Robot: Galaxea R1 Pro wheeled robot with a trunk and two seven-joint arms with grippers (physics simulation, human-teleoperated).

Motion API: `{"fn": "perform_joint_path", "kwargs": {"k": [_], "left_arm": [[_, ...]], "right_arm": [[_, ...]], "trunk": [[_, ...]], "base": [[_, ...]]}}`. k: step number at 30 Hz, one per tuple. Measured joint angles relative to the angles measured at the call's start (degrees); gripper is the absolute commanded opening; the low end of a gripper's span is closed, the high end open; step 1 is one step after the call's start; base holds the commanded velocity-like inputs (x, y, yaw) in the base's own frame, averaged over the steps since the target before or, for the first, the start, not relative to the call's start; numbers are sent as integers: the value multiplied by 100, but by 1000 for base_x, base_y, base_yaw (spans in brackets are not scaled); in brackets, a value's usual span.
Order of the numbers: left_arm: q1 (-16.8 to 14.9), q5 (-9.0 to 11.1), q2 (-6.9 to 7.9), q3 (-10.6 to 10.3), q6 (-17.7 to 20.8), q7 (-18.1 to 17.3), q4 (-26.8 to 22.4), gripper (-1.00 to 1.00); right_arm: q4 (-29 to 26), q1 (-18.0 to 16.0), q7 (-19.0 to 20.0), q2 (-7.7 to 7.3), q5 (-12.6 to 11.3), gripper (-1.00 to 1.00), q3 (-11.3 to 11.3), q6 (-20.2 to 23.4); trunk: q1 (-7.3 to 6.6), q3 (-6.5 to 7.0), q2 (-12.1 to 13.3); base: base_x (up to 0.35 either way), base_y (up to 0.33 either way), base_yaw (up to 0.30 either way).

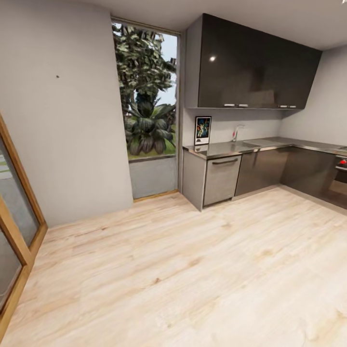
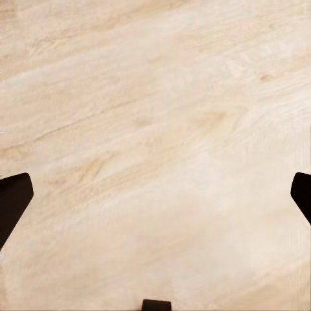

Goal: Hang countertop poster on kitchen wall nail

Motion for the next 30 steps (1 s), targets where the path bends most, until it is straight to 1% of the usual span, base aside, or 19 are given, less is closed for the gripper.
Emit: {"fn": "perform_joint_path", "kwargs": {"k": [13,30], "left_arm": [[1,0,-1,2,0,0,0,100],[1,0,6,4,0,0,1,100]], "right_arm": [[0,0,0,0,-6,100,0,0],[0,0,-1,0,-6,100,0,0]], "trunk": [[0,0,0],[0,0,0]], "base": [[343,125,0],[343,83,0]]}}
